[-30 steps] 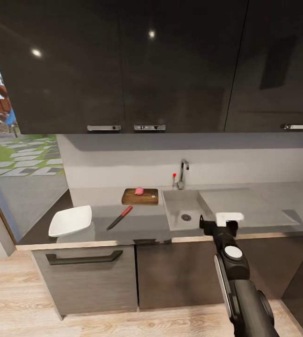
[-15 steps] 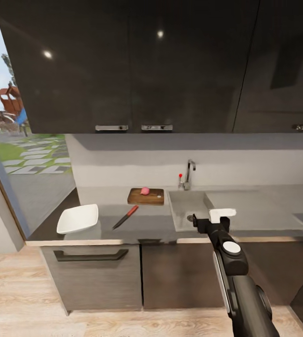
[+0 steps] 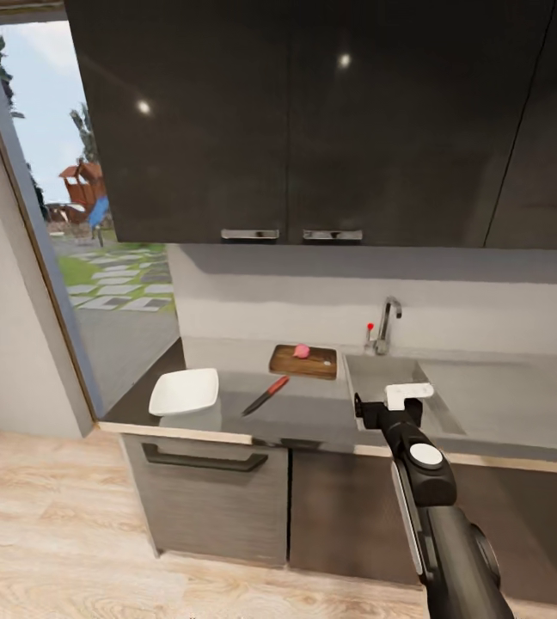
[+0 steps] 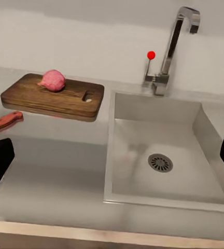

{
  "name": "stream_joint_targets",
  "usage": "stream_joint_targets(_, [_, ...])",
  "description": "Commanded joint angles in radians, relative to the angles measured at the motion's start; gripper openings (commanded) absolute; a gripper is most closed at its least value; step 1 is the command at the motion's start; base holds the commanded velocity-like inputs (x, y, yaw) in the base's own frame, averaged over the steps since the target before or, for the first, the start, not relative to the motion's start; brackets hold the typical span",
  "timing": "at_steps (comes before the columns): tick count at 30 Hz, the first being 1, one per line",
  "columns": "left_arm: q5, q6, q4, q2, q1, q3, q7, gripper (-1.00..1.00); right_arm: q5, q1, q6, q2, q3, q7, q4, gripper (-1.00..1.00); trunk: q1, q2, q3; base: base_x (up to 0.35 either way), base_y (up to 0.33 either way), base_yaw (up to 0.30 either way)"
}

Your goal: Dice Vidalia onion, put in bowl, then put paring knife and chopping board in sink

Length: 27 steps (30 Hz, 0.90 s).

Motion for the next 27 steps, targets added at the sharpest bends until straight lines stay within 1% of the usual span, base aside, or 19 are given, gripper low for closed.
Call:
stream_joint_targets(1, [0.007, -0.002, -0.001, 0.002, 0.0, -0.007, 0.007, 1.0, 0.005, 0.0, 0.005, 0.0, -0.001, 0.002, -0.001, 1.0, 0.0, -0.001, 0.0, 0.0, 0.0, 0.286])
stream_joint_targets(9, [0.007, -0.002, -0.001, 0.002, 0.0, -0.007, 0.007, 1.0, 0.002, 0.0, 0.007, -0.001, -0.001, 0.003, 0.003, 1.0, 0.0, -0.001, 0.0, 0.002, 0.001, 0.286])
stream_joint_targets(15, [0.007, -0.002, -0.001, 0.003, 0.0, -0.007, 0.007, 1.0, 0.002, 0.0, 0.005, -0.002, -0.002, 0.003, 0.004, 1.0, 0.0, -0.001, 0.0, 0.174, 0.138, 0.249])
stream_joint_targets(22, [0.007, -0.002, 0.0, 0.003, 0.0, -0.007, 0.007, 1.0, 0.001, 0.0, 0.005, -0.002, -0.003, 0.003, 0.004, 1.0, 0.0, -0.001, 0.0, 0.249, 0.219, 0.028])
stream_joint_targets(27, [0.007, -0.002, -0.001, 0.003, 0.0, -0.007, 0.007, 1.0, 0.001, 0.0, 0.005, -0.002, -0.003, 0.005, 0.006, 1.0, 0.0, -0.001, 0.002, 0.252, 0.226, -0.088])
